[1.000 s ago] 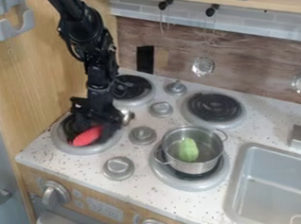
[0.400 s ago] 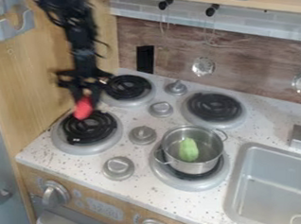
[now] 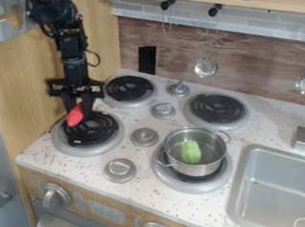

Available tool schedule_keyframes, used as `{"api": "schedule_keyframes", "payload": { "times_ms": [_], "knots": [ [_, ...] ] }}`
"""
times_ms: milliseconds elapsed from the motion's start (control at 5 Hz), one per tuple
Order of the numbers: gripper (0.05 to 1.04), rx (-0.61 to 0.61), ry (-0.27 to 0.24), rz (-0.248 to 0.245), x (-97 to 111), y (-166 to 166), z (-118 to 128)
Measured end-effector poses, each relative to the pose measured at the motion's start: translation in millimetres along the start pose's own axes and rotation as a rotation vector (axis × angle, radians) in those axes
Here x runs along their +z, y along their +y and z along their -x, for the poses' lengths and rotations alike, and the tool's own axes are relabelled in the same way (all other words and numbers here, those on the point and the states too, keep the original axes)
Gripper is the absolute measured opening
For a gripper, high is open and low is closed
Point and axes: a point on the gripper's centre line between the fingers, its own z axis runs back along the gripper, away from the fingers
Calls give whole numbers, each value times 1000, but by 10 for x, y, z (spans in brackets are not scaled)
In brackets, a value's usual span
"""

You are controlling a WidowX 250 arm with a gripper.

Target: Grab and put back the red spoon ontop the stove

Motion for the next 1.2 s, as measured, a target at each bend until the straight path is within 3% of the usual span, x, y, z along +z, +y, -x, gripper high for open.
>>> {"api": "schedule_keyframes", "payload": {
  "times_ms": [400,800,1000,1200],
  "knots": [
    [339,-86,18,28,-179,-64,120],
    [925,-97,-9,49,-63,-210,276],
    [1021,-112,-99,71,297,-349,352],
    [1003,-155,-110,75,337,-478,425]
  ]
}}
